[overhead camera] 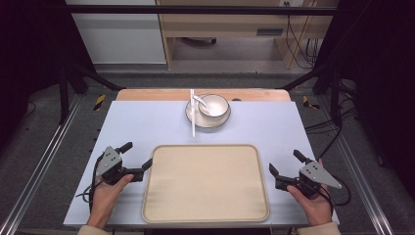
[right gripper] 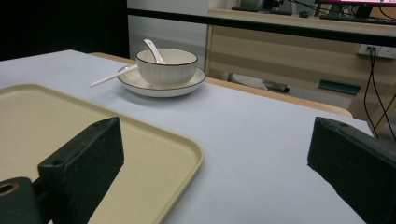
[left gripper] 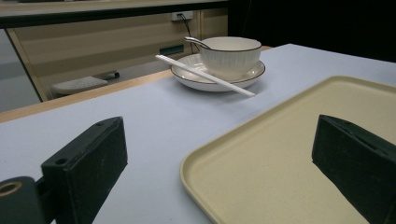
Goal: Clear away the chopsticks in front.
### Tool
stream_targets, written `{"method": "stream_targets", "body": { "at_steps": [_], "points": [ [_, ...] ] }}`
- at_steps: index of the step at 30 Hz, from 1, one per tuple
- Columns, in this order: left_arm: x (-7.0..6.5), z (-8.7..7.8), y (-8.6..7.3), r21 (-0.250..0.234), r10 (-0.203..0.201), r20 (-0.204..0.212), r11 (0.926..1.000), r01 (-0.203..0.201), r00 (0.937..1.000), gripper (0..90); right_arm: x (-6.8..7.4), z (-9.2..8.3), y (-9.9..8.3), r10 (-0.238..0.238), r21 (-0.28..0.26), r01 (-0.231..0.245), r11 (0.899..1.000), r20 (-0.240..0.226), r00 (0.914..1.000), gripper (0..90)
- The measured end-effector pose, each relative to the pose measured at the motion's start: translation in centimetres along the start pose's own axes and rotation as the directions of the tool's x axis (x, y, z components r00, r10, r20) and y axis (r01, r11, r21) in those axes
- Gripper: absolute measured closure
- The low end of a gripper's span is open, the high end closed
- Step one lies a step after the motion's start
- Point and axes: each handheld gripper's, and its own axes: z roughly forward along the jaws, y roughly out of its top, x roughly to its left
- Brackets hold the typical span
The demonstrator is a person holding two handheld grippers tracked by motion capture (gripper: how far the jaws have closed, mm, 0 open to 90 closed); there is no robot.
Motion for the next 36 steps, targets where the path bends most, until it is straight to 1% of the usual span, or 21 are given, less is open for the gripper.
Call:
{"method": "stream_targets", "body": {
  "at_steps": [1, 3, 4, 7, 13, 15, 17, 19, 20, 22, 24, 25, 27, 28, 29, 30, 31, 32, 33, 35, 36],
  "points": [
    [0.0, 0.0, 0.0, 0.000, 0.000, 0.000, 1.0000, 0.000, 1.0000, 3.1, 0.0, 0.0, 0.0, 0.000, 0.000, 0.000, 1.000, 0.000, 1.0000, 3.9],
    [0.0, -0.2, 0.1, -0.005, -0.015, -0.006, 0.9999, 0.015, 0.9999, 3.2, 0.0, 0.0, 0.0, -0.005, 0.005, 0.005, 1.000, 0.002, 1.0000, 4.2],
    [0.1, -0.2, 0.1, -0.006, -0.025, -0.005, 0.9997, 0.025, 0.9997, 3.4, -0.1, 0.0, -0.1, 0.001, 0.004, -0.001, 1.000, 0.000, 1.0000, 4.4],
    [0.2, -0.2, 0.2, -0.009, -0.037, -0.005, 0.9993, 0.037, 0.9993, 3.6, -0.2, 0.0, -0.1, 0.002, 0.006, -0.002, 1.000, -0.001, 1.0000, 4.4],
    [0.0, 0.0, 0.2, -0.005, -0.029, 0.000, 0.9996, 0.029, 0.9996, 3.8, -0.3, -0.3, 0.0, 0.004, 0.001, -0.004, 1.000, 0.006, 1.0000, 4.5],
    [-0.1, -0.1, 0.2, -0.003, -0.032, 0.003, 0.9995, 0.032, 0.9995, 3.9, -0.3, -0.3, 0.0, 0.007, -0.001, -0.007, 1.000, 0.008, 0.9999, 4.5],
    [-0.1, -0.3, 0.3, 0.000, -0.030, 0.003, 0.9996, 0.030, 0.9995, 3.9, -0.1, -0.3, 0.2, -0.001, 0.000, 0.001, 1.000, 0.009, 1.0000, 4.6],
    [-0.2, -0.7, 0.7, -0.006, -0.029, 0.000, 0.9996, 0.029, 0.9996, 4.4, 0.1, -0.3, 0.3, -0.011, -0.006, 0.011, 1.000, 0.007, 0.9999, 4.7],
    [-0.3, -0.8, 1.0, -0.006, -0.036, -0.008, 0.9994, 0.035, 0.9993, 4.9, 0.3, -0.3, 0.2, -0.013, -0.002, 0.013, 1.000, 0.009, 0.9999, 4.7],
    [-0.7, -1.0, 1.9, -0.019, -0.044, -0.008, 0.9989, 0.043, 0.9990, 5.1, 0.3, -0.4, 0.2, -0.012, -0.002, 0.012, 1.000, 0.010, 0.9999, 4.7],
    [-1.2, -0.7, 3.0, -0.012, -0.033, -0.023, 0.9994, 0.033, 0.9992, 6.1, 0.3, -0.5, 0.2, -0.010, -0.004, 0.010, 1.000, 0.019, 0.9998, 5.0],
    [-1.3, -0.6, 3.2, -0.013, -0.036, -0.022, 0.9993, 0.036, 0.9991, 6.2, 0.3, -0.5, 0.3, -0.009, -0.002, 0.009, 1.000, 0.025, 0.9997, 5.5],
    [-1.5, 0.0, 4.1, -0.021, -0.039, -0.028, 0.9990, 0.039, 0.9988, 6.3, 0.3, -0.6, 0.3, -0.010, 0.002, 0.010, 1.000, 0.028, 0.9995, 5.7],
    [-1.6, 0.6, 4.6, -0.016, -0.032, -0.032, 0.9994, 0.032, 0.9990, 6.6, 0.3, -0.7, 0.3, 0.003, -0.001, -0.003, 1.000, 0.033, 0.9994, 6.0],
    [-1.6, 0.9, 5.0, -0.015, -0.031, -0.031, 0.9994, 0.031, 0.9990, 6.6, 0.3, -0.7, 0.3, 0.003, -0.001, -0.003, 1.000, 0.033, 0.9994, 6.0],
    [-1.6, 1.7, 5.6, -0.010, -0.030, -0.029, 0.9995, 0.030, 0.9991, 6.8, 0.3, -0.8, 0.3, 0.007, -0.004, -0.007, 1.000, 0.037, 0.9993, 6.3],
    [-1.6, 2.3, 6.2, -0.001, -0.034, -0.035, 0.9994, 0.034, 0.9988, 7.1, 0.4, -0.9, 0.4, 0.008, -0.002, -0.007, 1.000, 0.048, 0.9988, 6.7],
    [-1.7, 3.1, 6.8, 0.010, -0.042, -0.044, 0.9990, 0.043, 0.9981, 7.8, 0.4, -1.0, 0.5, -0.003, 0.004, 0.003, 1.000, 0.060, 0.9982, 6.9],
    [-1.8, 3.8, 7.4, 0.023, -0.044, -0.051, 0.9987, 0.046, 0.9977, 10.6, 0.6, -1.2, 0.6, -0.003, 0.013, 0.002, 1.000, 0.068, 0.9977, 7.4],
    [-1.9, 5.2, 8.4, 0.042, -0.048, -0.047, 0.9979, 0.050, 0.9978, 11.3, 0.7, -1.3, 0.6, -0.007, 0.017, 0.005, 1.000, 0.069, 0.9976, 7.4],
    [-2.0, 6.4, 9.2, 0.066, -0.041, -0.047, 0.9968, 0.044, 0.9980, 12.2, 0.8, -1.3, 0.5, -0.010, 0.019, 0.009, 1.000, 0.068, 0.9976, 7.5]
  ]
}}
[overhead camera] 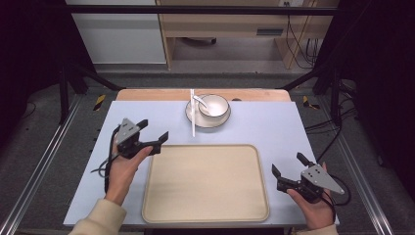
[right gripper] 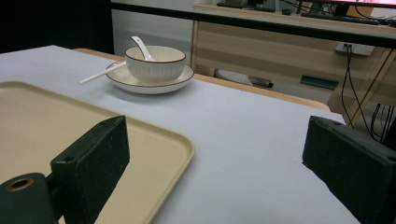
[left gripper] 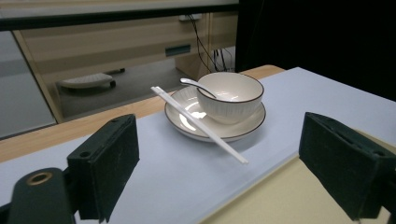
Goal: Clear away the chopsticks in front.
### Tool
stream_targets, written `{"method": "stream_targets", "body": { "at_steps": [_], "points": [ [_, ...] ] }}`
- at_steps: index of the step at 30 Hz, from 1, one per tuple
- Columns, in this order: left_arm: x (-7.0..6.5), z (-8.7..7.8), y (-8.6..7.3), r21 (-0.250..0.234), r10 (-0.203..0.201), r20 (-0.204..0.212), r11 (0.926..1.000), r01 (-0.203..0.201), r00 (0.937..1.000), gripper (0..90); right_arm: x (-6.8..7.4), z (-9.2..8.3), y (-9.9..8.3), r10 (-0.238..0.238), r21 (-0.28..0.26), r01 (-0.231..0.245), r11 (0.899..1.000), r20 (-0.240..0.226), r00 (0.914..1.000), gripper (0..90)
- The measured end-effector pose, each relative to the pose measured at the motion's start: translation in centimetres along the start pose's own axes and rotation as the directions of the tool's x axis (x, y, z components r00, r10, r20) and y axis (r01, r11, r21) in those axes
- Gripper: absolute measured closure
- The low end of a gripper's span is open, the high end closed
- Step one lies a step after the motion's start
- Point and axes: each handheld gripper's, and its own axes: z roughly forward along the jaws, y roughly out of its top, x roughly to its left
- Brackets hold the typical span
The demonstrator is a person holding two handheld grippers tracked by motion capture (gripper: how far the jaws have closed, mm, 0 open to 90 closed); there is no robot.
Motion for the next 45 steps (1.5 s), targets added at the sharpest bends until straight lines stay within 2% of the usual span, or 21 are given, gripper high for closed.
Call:
{"method": "stream_targets", "body": {
  "at_steps": [3, 5, 7, 10, 11, 12, 14, 16, 19, 21, 24, 28, 31, 36, 39, 45],
  "points": [
    [-0.4, 2.7, 1.8, 0.051, 0.004, 0.005, 0.9987, -0.004, 1.0000, 15.0, 0.1, -0.1, -0.1, -0.013, 0.008, 0.013, 1.000, 0.001, 0.9999, 7.5],
    [-0.6, 4.5, 2.7, 0.076, 0.009, 0.002, 0.9970, -0.009, 1.0000, 22.3, -0.1, -0.6, -0.2, -0.012, 0.018, 0.012, 1.000, 0.012, 0.9999, 7.6],
    [-0.8, 6.5, 3.4, 0.106, 0.014, -0.011, 0.9943, -0.012, 0.9998, 25.1, -0.3, -0.8, -0.2, -0.009, 0.015, 0.008, 1.000, 0.019, 0.9998, 7.8],
    [-1.5, 9.1, 4.0, 0.172, 0.065, -0.053, 0.9836, -0.055, 0.9965, 35.5, -0.5, -1.1, 0.0, 0.007, 0.001, -0.007, 1.000, 0.036, 0.9993, 8.2],
    [-1.7, 10.0, 4.1, 0.209, 0.099, -0.083, 0.9747, -0.079, 0.9917, 37.9, -0.5, -1.1, 0.0, 0.008, 0.001, -0.008, 1.000, 0.037, 0.9993, 8.3],
    [-1.8, 10.7, 4.0, 0.224, 0.095, -0.087, 0.9717, -0.074, 0.9917, 44.9, -0.5, -0.8, 0.0, 0.005, 0.007, -0.006, 1.000, 0.031, 0.9995, 8.4],
    [-1.9, 11.8, 3.6, 0.245, 0.073, -0.114, 0.9684, -0.043, 0.9908, 48.2, -0.5, -0.8, 0.0, 0.007, 0.008, -0.007, 1.000, 0.030, 0.9995, 8.5],
    [-1.8, 12.8, 3.1, 0.272, 0.048, -0.117, 0.9622, -0.015, 0.9919, 52.7, -0.6, -0.6, 0.0, 0.009, 0.004, -0.009, 1.000, 0.026, 0.9996, 8.8],
    [-1.6, 13.9, 2.1, 0.323, 0.038, -0.135, 0.9465, 0.008, 0.9902, 58.8, -0.6, -0.2, 0.1, 0.006, 0.012, -0.006, 1.000, 0.014, 0.9999, 9.1],
    [-1.5, 14.6, 1.5, 0.343, 0.036, -0.149, 0.9393, 0.017, 0.9881, 61.9, -0.5, 0.1, 0.0, 0.009, 0.017, -0.010, 1.000, 0.005, 0.9999, 9.2],
    [-1.0, 15.5, 0.8, 0.344, -0.023, -0.162, 0.9356, 0.078, 0.9865, 66.1, -0.1, 0.3, 0.1, -0.003, 0.022, 0.004, 1.000, -0.006, 1.0000, 9.4],
    [-0.6, 16.5, 0.1, 0.357, -0.038, -0.176, 0.9287, 0.100, 0.9836, 70.6, 0.3, 0.5, 0.1, -0.021, 0.035, 0.022, 0.999, -0.022, 0.9995, 9.5],
    [-0.5, 16.9, -0.1, 0.366, -0.035, -0.173, 0.9256, 0.097, 0.9844, 74.1, 0.3, 0.5, 0.1, -0.015, 0.040, 0.016, 0.999, -0.022, 0.9996, 9.6],
    [-1.2, 17.6, -0.1, 0.385, -0.005, -0.173, 0.9202, 0.073, 0.9850, 74.6, 0.1, 0.7, 0.0, -0.005, 0.045, 0.006, 0.999, -0.019, 0.9998, 9.8],
    [-1.3, 17.9, -0.2, 0.384, 0.005, -0.175, 0.9213, 0.063, 0.9846, 75.5, 0.2, 0.8, 0.0, -0.003, 0.047, 0.004, 0.999, -0.020, 0.9998, 9.9],
    [-1.3, 18.3, -0.6, 0.400, 0.003, -0.182, 0.9137, 0.072, 0.9832, 77.2, 0.2, 0.8, 0.0, -0.004, 0.052, 0.005, 0.999, -0.024, 0.9997, 10.1]
  ]
}}
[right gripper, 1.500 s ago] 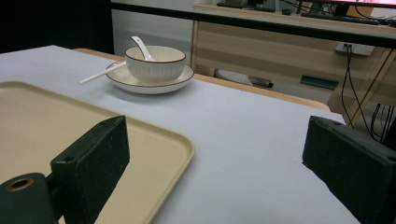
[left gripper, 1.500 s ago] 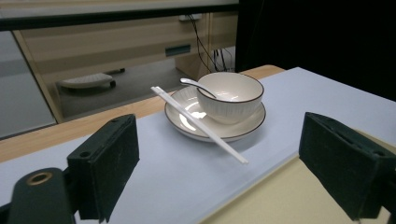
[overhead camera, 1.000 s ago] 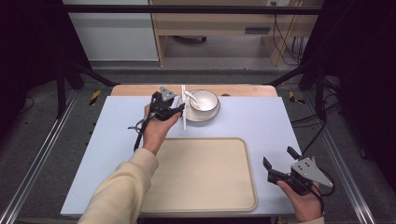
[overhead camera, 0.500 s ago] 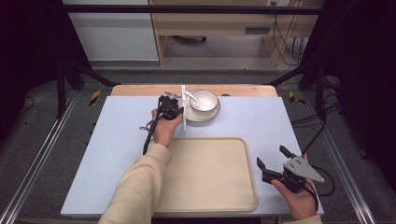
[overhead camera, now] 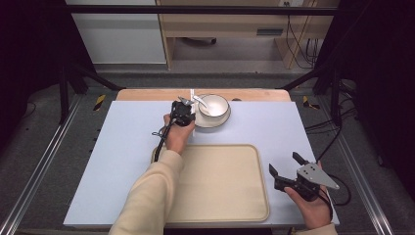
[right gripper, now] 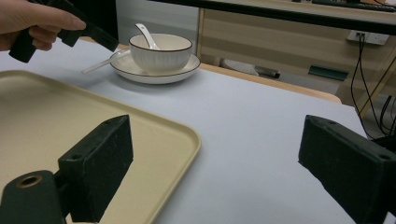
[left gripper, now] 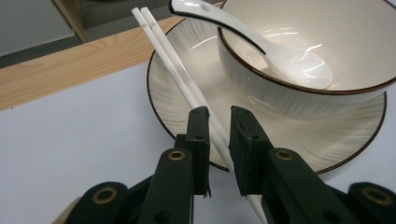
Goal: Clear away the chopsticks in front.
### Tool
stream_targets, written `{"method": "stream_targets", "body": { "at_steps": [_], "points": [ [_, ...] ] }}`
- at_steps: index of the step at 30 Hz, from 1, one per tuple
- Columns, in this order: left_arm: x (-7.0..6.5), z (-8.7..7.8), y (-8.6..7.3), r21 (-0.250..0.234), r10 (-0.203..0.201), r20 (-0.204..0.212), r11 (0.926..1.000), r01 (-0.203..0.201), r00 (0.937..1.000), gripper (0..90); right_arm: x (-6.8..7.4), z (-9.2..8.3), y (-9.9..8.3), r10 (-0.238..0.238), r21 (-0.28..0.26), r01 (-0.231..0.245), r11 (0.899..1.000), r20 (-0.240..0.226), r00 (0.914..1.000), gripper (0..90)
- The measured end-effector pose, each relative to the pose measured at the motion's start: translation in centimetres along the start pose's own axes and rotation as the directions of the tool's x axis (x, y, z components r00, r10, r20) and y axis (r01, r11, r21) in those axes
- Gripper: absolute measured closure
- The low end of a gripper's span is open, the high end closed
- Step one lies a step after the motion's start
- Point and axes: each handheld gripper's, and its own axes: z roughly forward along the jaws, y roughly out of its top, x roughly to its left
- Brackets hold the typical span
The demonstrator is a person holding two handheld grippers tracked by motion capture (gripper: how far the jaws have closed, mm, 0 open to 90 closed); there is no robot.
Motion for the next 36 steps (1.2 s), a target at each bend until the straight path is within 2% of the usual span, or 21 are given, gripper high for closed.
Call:
{"method": "stream_targets", "body": {
  "at_steps": [19, 26, 32, 36],
  "points": [
    [0.2, 1.3, -0.5, 0.005, -0.015, -0.007, 0.9999, 0.015, 0.9999, 81.2, 0.2, 0.3, 0.0, -0.002, 0.010, 0.003, 1.000, -0.014, 0.9999, 10.9],
    [0.5, 1.8, -0.6, -0.017, -0.058, -0.011, 0.9982, 0.058, 0.9982, 81.5, 0.2, 0.3, -0.1, -0.001, 0.014, 0.002, 1.000, -0.016, 0.9999, 11.0],
    [0.2, 2.0, -0.5, -0.029, -0.053, -0.033, 0.9983, 0.052, 0.9981, 81.5, 0.3, 0.4, -0.1, -0.006, 0.018, 0.006, 1.000, -0.022, 0.9997, 11.0],
    [0.1, 2.1, -0.4, -0.019, -0.075, -0.039, 0.9970, 0.075, 0.9964, 81.2, 0.3, 0.5, -0.1, -0.007, 0.020, 0.008, 1.000, -0.022, 0.9997, 11.0]
  ]
}}
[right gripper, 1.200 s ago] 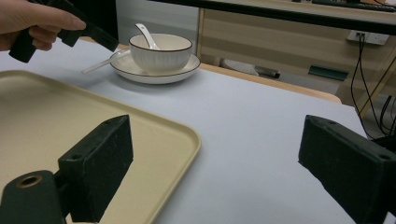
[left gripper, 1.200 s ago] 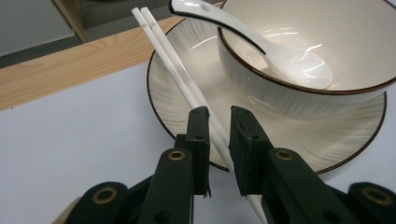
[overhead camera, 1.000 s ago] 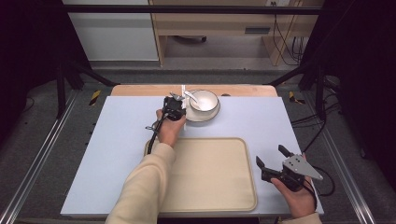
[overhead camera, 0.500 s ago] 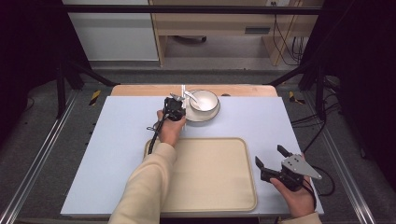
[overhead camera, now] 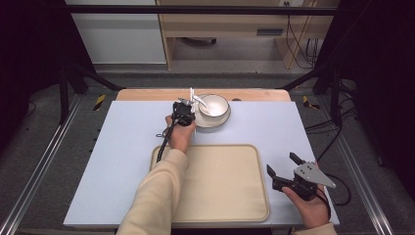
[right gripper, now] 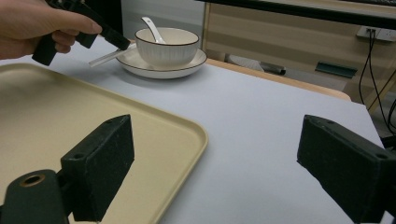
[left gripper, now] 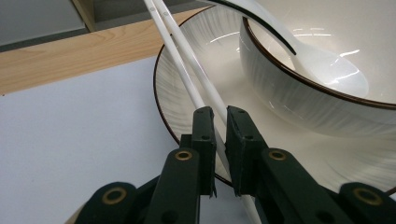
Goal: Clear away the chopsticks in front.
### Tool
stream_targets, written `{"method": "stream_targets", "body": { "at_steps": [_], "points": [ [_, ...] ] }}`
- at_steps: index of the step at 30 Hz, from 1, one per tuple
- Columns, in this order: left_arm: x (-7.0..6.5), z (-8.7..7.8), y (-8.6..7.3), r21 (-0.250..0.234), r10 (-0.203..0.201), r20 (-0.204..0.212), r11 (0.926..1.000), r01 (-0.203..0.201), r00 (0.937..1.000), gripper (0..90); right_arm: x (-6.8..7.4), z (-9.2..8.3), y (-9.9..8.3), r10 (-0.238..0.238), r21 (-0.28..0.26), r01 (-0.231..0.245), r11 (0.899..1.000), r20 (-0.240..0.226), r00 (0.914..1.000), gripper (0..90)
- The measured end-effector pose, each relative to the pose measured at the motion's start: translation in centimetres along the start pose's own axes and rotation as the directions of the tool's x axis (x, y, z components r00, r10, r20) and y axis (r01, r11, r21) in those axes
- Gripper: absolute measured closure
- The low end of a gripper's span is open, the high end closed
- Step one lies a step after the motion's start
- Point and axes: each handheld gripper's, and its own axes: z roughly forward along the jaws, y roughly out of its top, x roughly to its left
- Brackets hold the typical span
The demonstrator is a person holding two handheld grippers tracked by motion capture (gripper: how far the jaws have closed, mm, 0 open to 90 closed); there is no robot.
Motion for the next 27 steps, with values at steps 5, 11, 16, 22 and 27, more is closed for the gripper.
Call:
{"method": "stream_targets", "body": {
  "at_steps": [5, 11, 16, 22, 27],
  "points": [
    [0.13, 0.38, -0.14, 0.006, -0.020, 0.000, 0.9998, 0.020, 0.9998, 79.0, 0.10, 0.03, -0.02, -0.003, 0.004, 0.003, 1.000, -0.002, 1.0000, 11.0],
    [-0.04, 0.60, -0.25, -0.002, -0.024, -0.006, 0.9997, 0.024, 0.9997, 78.8, 0.09, 0.08, -0.07, -0.007, 0.007, 0.007, 1.000, -0.004, 1.0000, 11.0],
    [-0.30, 0.32, -0.06, -0.025, 0.004, -0.033, 0.9997, -0.005, 0.9995, 79.7, 0.05, 0.11, -0.08, -0.009, 0.006, 0.009, 1.000, -0.006, 0.9999, 11.0],
    [-0.26, 0.76, -0.31, -0.012, -0.007, -0.026, 0.9999, 0.006, 0.9996, 79.6, 0.15, 0.13, -0.09, -0.011, 0.009, 0.011, 1.000, -0.011, 0.9999, 11.0],
    [-0.27, 0.83, -0.34, -0.024, -0.011, -0.022, 0.9997, 0.010, 0.9997, 82.0, 0.16, 0.20, -0.12, -0.012, 0.014, 0.012, 1.000, -0.012, 0.9999, 11.1]
  ]
}}
